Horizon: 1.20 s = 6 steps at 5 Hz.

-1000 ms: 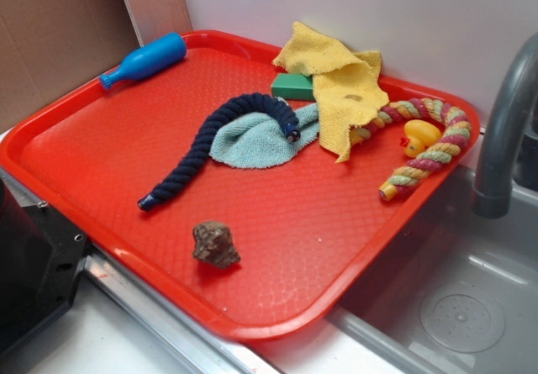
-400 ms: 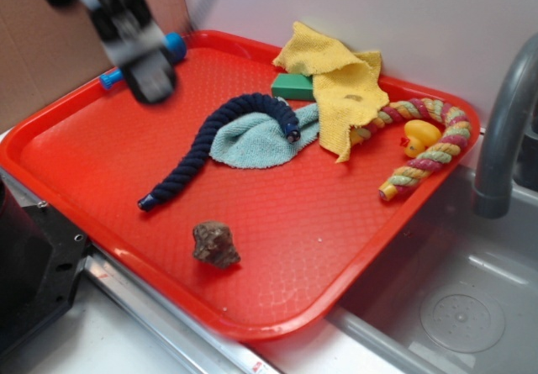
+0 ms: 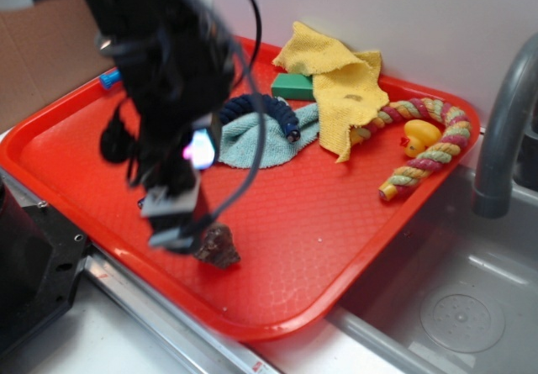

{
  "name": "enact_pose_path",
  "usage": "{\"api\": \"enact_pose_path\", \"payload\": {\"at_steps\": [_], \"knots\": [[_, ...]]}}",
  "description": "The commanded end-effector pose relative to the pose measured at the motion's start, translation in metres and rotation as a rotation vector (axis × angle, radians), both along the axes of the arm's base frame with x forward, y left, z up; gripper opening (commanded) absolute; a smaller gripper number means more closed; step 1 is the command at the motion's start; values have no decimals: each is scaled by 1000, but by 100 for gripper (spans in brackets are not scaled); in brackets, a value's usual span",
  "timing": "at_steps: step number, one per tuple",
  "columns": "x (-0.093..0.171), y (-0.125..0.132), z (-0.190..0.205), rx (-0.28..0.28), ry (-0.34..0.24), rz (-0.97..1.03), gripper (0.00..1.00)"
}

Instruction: Grab the rock.

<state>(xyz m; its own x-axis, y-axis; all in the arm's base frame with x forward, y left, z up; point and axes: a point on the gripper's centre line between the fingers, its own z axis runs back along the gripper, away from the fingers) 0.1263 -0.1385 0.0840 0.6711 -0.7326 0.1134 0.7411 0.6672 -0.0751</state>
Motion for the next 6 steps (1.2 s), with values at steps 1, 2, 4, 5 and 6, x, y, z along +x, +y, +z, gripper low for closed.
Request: {"api": "enact_pose_path", "payload": {"at_steps": [1, 2, 4, 5, 6], "knots": [[-5, 18, -39, -20, 28, 24, 100], [19, 12, -55, -8, 53, -23, 100], [26, 16, -54, 33, 97, 30, 0], [21, 20, -35, 35, 71, 55, 0], [11, 30, 1, 57, -9, 129, 100]]}}
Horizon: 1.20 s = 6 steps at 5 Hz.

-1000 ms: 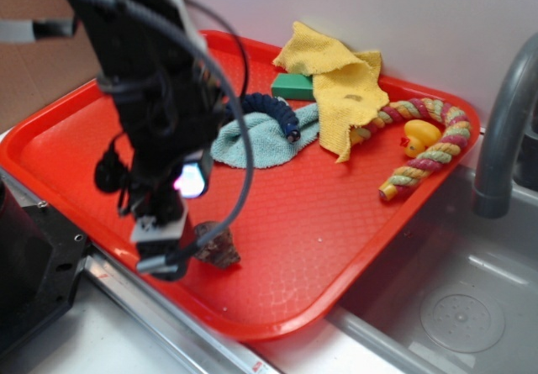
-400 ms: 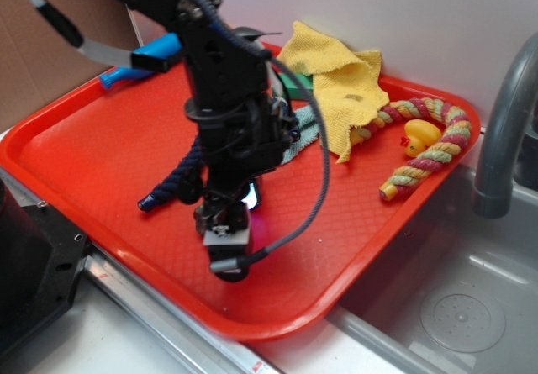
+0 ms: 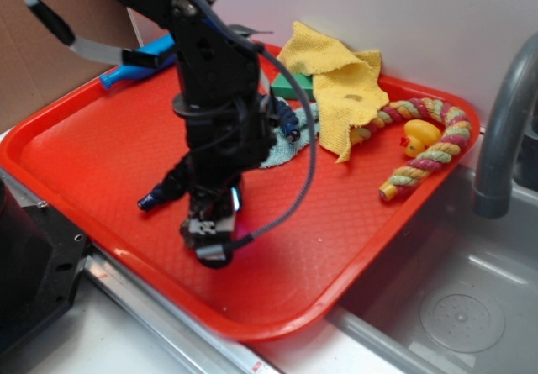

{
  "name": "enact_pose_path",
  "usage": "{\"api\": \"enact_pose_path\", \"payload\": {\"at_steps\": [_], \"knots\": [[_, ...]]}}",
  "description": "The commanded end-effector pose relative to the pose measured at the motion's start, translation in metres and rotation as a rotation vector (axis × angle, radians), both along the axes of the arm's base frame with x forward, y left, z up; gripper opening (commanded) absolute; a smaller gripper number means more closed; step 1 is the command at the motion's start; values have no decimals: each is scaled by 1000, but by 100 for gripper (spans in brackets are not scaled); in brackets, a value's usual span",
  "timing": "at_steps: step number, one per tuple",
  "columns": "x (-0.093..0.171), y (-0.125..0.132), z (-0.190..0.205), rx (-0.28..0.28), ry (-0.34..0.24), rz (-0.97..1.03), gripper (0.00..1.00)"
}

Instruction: Grab the rock.

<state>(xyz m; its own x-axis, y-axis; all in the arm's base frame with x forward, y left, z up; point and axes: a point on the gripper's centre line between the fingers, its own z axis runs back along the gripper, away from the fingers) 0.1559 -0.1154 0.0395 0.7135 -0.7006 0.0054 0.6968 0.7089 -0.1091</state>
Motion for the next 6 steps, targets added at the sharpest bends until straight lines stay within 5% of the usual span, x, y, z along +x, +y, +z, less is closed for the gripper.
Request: {"api": "enact_pose_path", "payload": {"at_steps": [1, 3, 6], "knots": [[-26, 15, 58, -11, -172, 114, 100], [-37, -12, 23, 53, -83, 346, 100], [-39, 9, -10, 31, -7, 395, 100]]}}
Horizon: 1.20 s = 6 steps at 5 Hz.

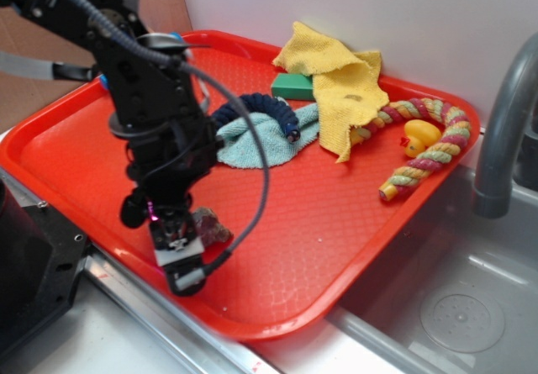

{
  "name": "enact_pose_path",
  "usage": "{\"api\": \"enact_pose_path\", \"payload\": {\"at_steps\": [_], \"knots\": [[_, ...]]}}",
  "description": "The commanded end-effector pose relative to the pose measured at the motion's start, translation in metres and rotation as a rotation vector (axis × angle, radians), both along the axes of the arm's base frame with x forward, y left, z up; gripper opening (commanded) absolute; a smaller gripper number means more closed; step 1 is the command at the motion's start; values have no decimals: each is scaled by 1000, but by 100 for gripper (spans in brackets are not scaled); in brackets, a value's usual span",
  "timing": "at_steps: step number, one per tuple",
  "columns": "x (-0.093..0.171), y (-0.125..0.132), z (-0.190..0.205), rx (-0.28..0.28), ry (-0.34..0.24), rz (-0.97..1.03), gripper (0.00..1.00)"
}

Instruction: Grab the rock.

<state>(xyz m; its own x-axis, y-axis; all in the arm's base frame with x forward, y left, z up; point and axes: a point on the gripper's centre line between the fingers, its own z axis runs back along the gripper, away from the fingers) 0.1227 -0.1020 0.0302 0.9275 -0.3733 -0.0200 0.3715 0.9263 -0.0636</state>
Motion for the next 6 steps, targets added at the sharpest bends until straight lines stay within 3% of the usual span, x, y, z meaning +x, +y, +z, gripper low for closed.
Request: {"api": "enact_pose_path", "payload": {"at_steps": [1, 2, 3, 5, 6], "knots": [[5, -6, -6, -33, -7, -24, 100], [20, -14, -5, -26, -12, -70, 100], [21, -17, -4, -19, -15, -63, 0], [15, -18, 10, -12, -40, -67, 0], [16, -10, 39, 23, -13, -37, 0]]}}
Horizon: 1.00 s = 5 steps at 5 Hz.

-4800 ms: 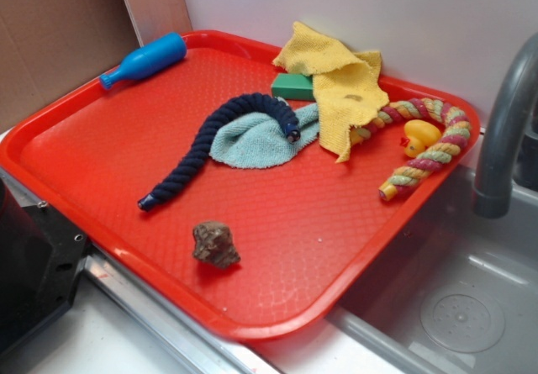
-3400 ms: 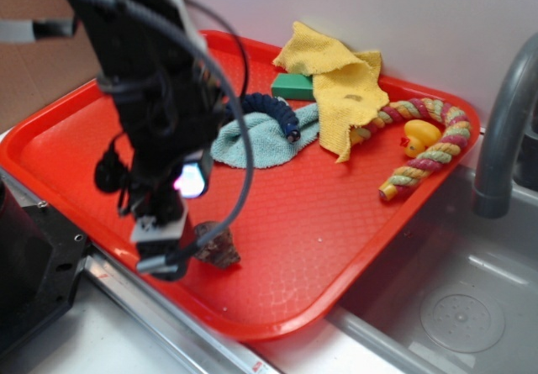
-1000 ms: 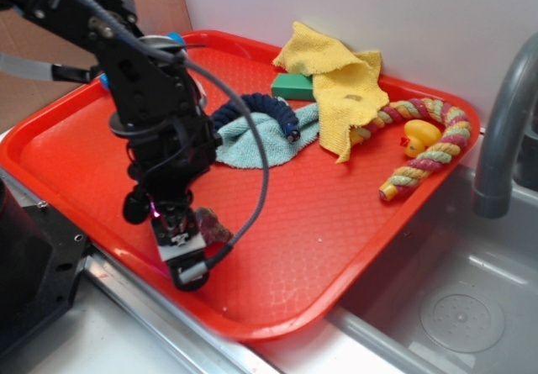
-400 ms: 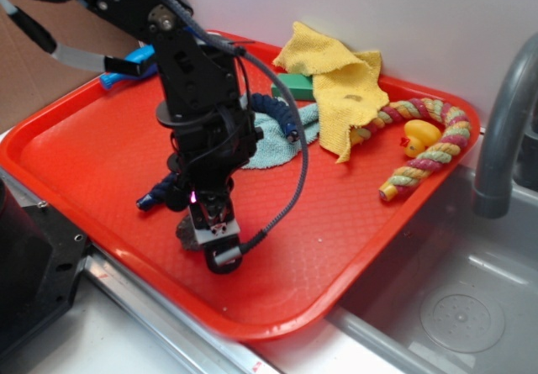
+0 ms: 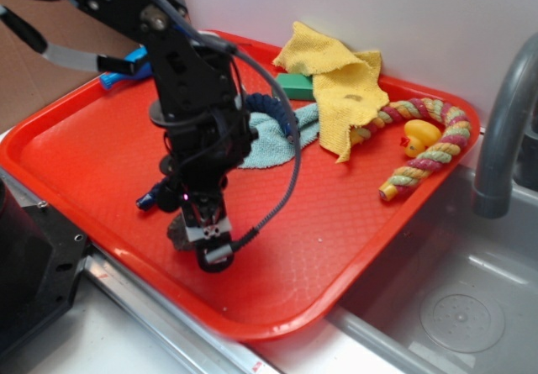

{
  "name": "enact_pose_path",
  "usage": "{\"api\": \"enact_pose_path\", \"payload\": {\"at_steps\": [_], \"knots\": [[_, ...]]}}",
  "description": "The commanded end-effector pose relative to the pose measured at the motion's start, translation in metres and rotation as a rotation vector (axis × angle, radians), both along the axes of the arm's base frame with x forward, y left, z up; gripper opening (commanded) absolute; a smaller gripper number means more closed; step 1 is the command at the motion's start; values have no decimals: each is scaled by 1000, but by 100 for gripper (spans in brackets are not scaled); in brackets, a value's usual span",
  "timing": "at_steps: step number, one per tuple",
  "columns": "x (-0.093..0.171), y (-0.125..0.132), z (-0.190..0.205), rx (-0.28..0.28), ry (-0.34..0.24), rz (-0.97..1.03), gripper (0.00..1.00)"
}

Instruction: Grab the rock.

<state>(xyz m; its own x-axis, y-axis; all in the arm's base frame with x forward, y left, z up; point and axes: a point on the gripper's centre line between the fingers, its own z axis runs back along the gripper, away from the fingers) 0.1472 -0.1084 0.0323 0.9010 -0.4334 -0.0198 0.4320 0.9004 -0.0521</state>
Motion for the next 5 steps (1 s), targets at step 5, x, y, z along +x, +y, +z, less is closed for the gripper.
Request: {"api": "enact_pose_path", "payload": {"at_steps": [5], "knots": [[-45, 115, 194, 149, -112, 595, 0]]}}
